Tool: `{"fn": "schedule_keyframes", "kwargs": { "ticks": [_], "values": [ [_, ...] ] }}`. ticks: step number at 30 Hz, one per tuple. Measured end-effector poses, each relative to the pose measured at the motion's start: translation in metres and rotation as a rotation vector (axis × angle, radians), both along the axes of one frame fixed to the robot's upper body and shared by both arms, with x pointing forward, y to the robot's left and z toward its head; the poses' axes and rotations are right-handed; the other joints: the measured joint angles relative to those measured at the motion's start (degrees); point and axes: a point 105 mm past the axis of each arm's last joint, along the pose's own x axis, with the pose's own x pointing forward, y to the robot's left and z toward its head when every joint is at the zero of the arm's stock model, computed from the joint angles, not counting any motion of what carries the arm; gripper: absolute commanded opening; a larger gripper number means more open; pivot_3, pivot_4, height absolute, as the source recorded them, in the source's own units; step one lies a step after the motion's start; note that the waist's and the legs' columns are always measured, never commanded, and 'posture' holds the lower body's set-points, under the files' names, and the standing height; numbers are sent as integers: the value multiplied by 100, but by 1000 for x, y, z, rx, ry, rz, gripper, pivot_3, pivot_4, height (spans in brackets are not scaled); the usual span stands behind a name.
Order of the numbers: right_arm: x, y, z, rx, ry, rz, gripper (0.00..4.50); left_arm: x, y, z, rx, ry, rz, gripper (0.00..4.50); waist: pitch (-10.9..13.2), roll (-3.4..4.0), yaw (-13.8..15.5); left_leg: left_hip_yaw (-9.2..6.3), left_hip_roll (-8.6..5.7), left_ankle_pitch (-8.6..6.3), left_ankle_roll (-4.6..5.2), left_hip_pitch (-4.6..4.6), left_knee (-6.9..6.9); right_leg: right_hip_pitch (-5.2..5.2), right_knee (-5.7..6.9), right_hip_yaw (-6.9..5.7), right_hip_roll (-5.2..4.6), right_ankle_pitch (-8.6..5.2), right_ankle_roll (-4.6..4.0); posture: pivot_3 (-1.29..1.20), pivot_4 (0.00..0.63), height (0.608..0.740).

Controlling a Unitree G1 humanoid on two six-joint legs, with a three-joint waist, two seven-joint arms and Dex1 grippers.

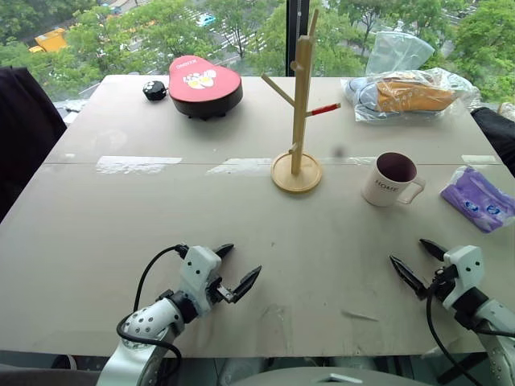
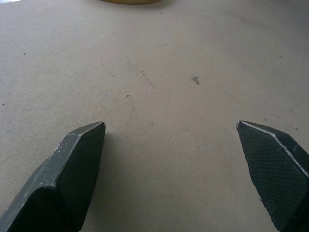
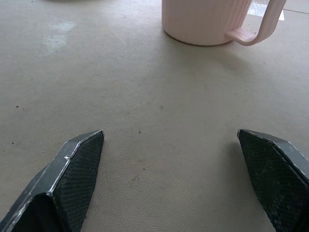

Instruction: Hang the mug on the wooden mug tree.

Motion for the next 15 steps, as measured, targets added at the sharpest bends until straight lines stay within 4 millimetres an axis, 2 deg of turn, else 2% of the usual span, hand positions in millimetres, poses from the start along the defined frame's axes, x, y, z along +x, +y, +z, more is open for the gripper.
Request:
{"fn": "schedule_keyframes", "kwargs": {
  "ticks": [15],
  "values": [
    [0,0,-3,-13,-5,-32,4489,2,0,-1,-3,-10,-2,4464,-6,-8,0,0,0,0,1,0,20,4,6,-1,0,1,1,0,150,740]
  ]
}}
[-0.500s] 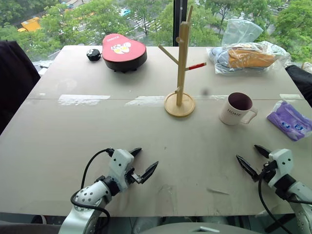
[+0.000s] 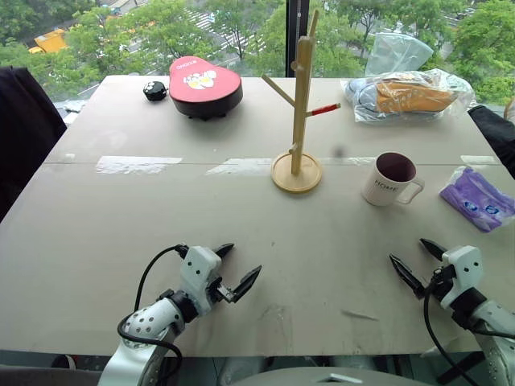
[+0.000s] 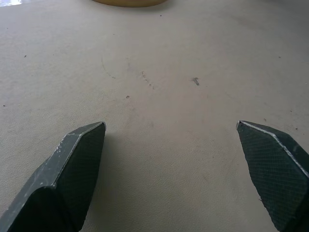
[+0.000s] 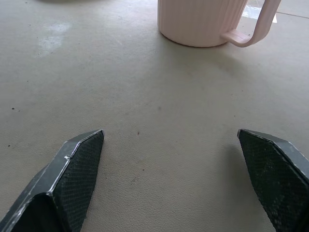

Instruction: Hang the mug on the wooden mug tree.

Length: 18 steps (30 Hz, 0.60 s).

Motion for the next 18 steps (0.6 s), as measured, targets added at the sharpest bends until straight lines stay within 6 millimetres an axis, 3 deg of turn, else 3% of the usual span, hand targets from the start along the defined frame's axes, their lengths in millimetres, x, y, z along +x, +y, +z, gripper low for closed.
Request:
{"fn": "schedule_keyframes", "kwargs": {
  "ticks": [8,13,15,18],
  "values": [
    [1,-1,1,2,-6,-17,4489,1,0,0,0,-2,-5,4464,0,1,1,-3,0,0,0,-1,17,1,5,0,1,0,0,0,150,740],
    [14,-6,7,34,-51,-116,4489,6,-11,9,-2,-21,-83,4464,3,5,3,-4,-1,0,1,-3,29,4,11,0,1,2,1,0,150,740],
    [25,-12,14,59,-82,-186,4489,10,-22,23,-31,-21,-181,4464,7,10,12,-6,-1,0,0,-5,39,3,24,-3,3,2,0,0,150,740],
    [46,-16,31,92,-144,-291,4489,22,-43,72,-104,-100,-344,4464,5,8,4,-3,-4,1,-1,-1,46,-2,50,-6,5,2,-1,0,150,740]
  ]
}}
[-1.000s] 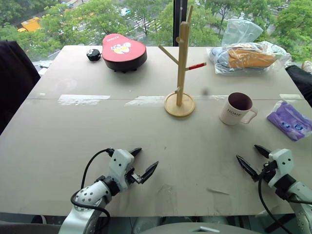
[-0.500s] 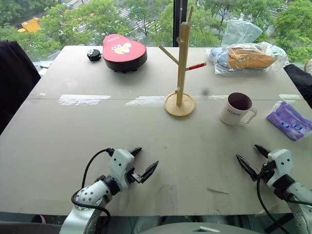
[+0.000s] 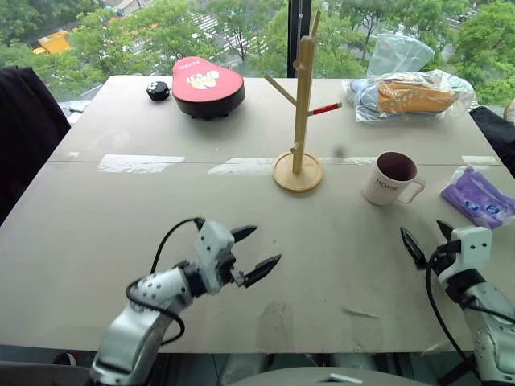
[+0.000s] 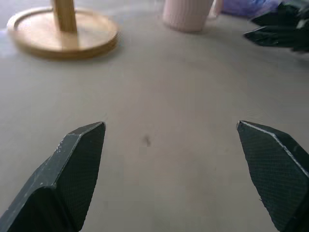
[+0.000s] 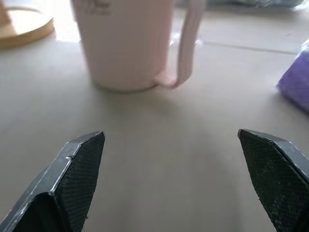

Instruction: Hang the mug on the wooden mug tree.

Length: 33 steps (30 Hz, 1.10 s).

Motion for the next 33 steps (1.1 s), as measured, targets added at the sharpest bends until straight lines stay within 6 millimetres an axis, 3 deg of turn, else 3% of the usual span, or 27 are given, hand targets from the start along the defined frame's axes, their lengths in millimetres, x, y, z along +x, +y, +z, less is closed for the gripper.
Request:
{"fn": "schedule_keyframes", "kwargs": {
  "ticks": [3,10,21,29,32,33],
  "values": [
    [10,-5,3,13,-5,-96,4489,-1,-13,23,19,-35,-117,4464,-5,6,-27,14,-1,0,0,0,-2,-9,3,5,10,-1,-1,0,150,740],
    [31,-2,10,66,-45,-172,4489,-2,-37,35,57,-43,-248,4464,-3,6,-140,18,-9,0,1,-6,-1,-16,-3,9,25,-1,0,0,150,740],
    [44,6,0,75,-21,-180,4489,10,-38,40,79,-84,-182,4464,-3,6,-148,20,-8,1,1,-3,0,-17,5,12,28,-1,0,0,150,740],
    [69,11,2,53,-47,-194,4489,15,-36,37,85,-83,-160,4464,-3,6,-154,22,-8,1,1,-3,2,-21,10,13,30,-1,0,0,150,740],
    [73,10,0,55,-55,-197,3697,15,-36,37,87,-85,-156,4500,-3,6,-157,24,-8,1,1,-4,2,-21,8,15,28,-1,0,0,150,740],
    [73,10,0,57,-56,-197,3070,16,-36,37,88,-86,-152,4500,-3,6,-159,24,-9,1,1,-4,2,-21,8,15,28,-1,0,0,150,740]
  ]
}}
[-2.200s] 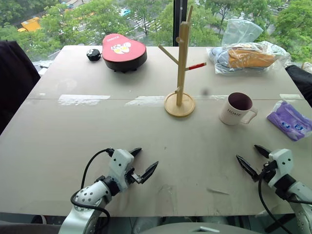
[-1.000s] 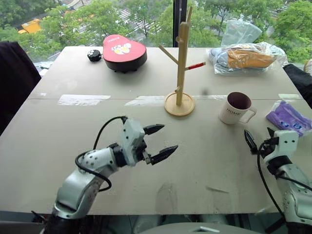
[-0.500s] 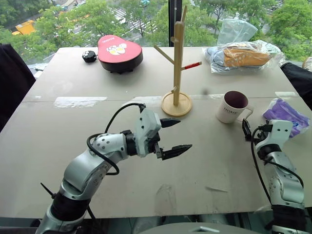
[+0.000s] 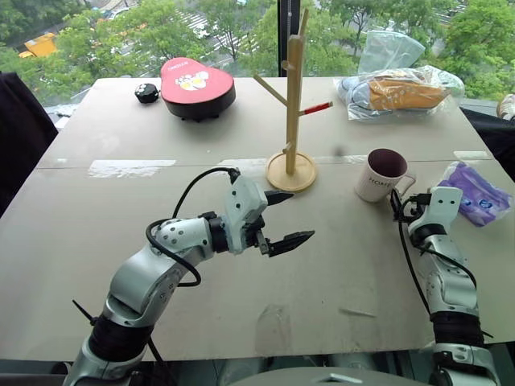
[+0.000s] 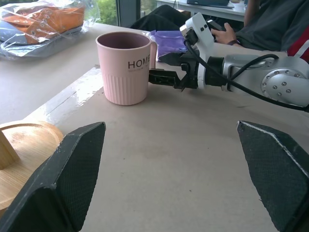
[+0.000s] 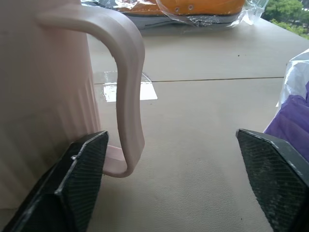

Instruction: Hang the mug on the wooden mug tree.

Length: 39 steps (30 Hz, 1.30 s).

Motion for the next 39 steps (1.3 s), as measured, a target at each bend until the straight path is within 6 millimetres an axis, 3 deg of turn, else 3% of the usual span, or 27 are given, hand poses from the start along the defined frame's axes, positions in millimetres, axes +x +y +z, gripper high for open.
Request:
{"fn": "schedule_keyframes", "kwargs": {
  "ticks": [3,7,16,18,21,22,24,26,28,35,39],
  "values": [
    [4,1,1,12,-8,34,1914,1,0,0,-6,-2,11,4500,0,0,-1,0,0,0,0,0,1,0,1,0,0,0,0,0,150,740],
    [7,9,7,35,-33,113,27,2,0,1,-6,-8,16,4500,0,0,-1,-2,1,0,0,0,1,0,3,-1,0,0,0,0,150,740],
    [5,1,17,-39,-35,262,27,3,1,2,-20,-15,23,4500,3,3,5,0,0,0,1,-2,1,0,1,0,-4,0,0,0,150,740],
    [5,3,30,-126,-38,368,27,5,2,5,-63,-21,51,4500,7,7,-1,4,0,0,1,-2,3,0,-1,4,-5,1,1,0,150,740],
    [7,14,64,-283,-86,528,27,5,3,7,-145,-8,86,4500,10,9,-36,10,2,0,1,-1,5,-2,0,13,-19,1,2,0,150,740],
    [7,14,64,-285,-86,530,27,5,3,7,-145,-7,86,4500,11,10,-36,11,2,0,1,-1,4,-3,1,13,-21,1,2,0,150,740],
    [10,40,123,-520,-186,751,27,4,8,17,-260,-63,152,4500,18,11,-52,5,5,0,1,-2,2,-7,1,10,-19,2,2,0,150,740],
    [11,57,155,-630,-256,845,27,2,10,28,-315,-139,193,4500,15,-7,-26,-5,9,0,1,-2,3,-5,-2,1,-17,2,2,0,150,740],
    [15,76,175,-709,-297,943,27,1,13,36,-375,-185,240,4500,15,-12,-21,-1,9,0,1,-2,3,-3,-6,4,-18,2,1,0,150,740],
    [37,131,191,-863,-285,1214,27,-4,23,44,-442,-274,359,4500,29,-34,8,-7,-1,0,1,-19,2,-17,-16,-3,-32,3,1,0,150,740],
    [54,135,191,-902,-233,1235,27,-9,25,28,-408,-238,416,4500,29,-34,10,-2,-2,0,1,-30,-2,-36,-18,-14,-39,2,0,0,150,740]
  ]
}}
